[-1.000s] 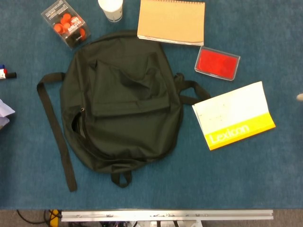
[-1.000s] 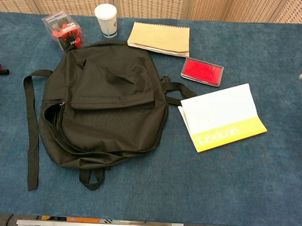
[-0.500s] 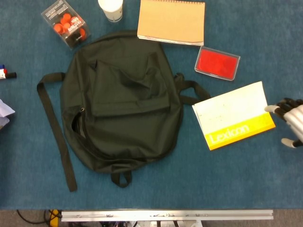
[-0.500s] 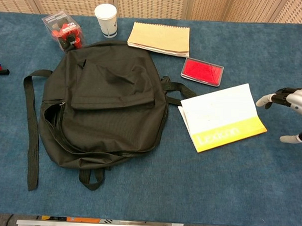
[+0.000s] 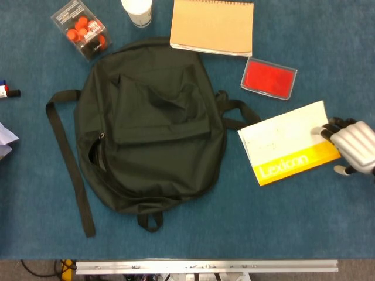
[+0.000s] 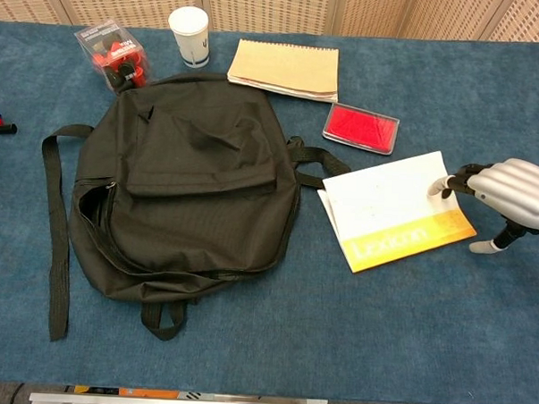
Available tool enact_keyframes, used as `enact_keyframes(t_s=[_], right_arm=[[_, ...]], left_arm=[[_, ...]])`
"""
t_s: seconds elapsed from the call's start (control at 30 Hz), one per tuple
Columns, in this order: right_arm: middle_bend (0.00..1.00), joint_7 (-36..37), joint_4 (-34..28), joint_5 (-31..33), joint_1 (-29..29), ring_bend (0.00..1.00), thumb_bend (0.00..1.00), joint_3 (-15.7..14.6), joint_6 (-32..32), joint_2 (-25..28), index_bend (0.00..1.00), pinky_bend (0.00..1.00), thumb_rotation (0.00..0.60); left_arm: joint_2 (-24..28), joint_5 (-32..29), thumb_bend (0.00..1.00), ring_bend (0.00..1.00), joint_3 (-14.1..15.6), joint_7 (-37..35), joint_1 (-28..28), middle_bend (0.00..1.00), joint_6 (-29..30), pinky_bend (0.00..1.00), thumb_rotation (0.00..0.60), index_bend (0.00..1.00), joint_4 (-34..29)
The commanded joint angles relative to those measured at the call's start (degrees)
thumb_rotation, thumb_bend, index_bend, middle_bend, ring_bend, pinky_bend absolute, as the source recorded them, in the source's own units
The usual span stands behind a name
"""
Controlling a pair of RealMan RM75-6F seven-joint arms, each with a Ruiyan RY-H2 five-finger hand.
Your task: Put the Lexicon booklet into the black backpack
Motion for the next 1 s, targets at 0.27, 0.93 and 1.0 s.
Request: enact_keyframes(t_s=[0.27, 0.93, 1.0], right_arm=[[0.31, -1.9, 2.4, 1.0, 1.2, 0.19, 0.09, -0.2, -0.4, -2.2, 0.24, 0.33, 0.6], [0.32, -1.9, 7.8, 0.8, 1.0, 0.19, 0.07, -1.1, 3.2, -6.4, 0.24, 0.33, 0.6], [0.34, -1.3, 8.1, 0.6, 1.1, 0.19, 0.1, -1.3, 3.3, -6.6, 0.24, 0.34, 0.6]], left_arm=[[0.0, -0.4, 0.22, 0.19, 0.0, 0.1, 0.1, 0.17, -0.4, 0.03, 0.6, 0.21, 0.0], [0.6, -0.1, 0.22, 0.19, 0.1, -1.7, 0.1, 0.17, -0.8, 0.03, 0.6, 0.21, 0.0], [0.7, 0.0, 0.22, 0.19, 0.1, -1.9, 0.1, 0.17, -0.7, 0.03, 0.6, 0.21, 0.0]])
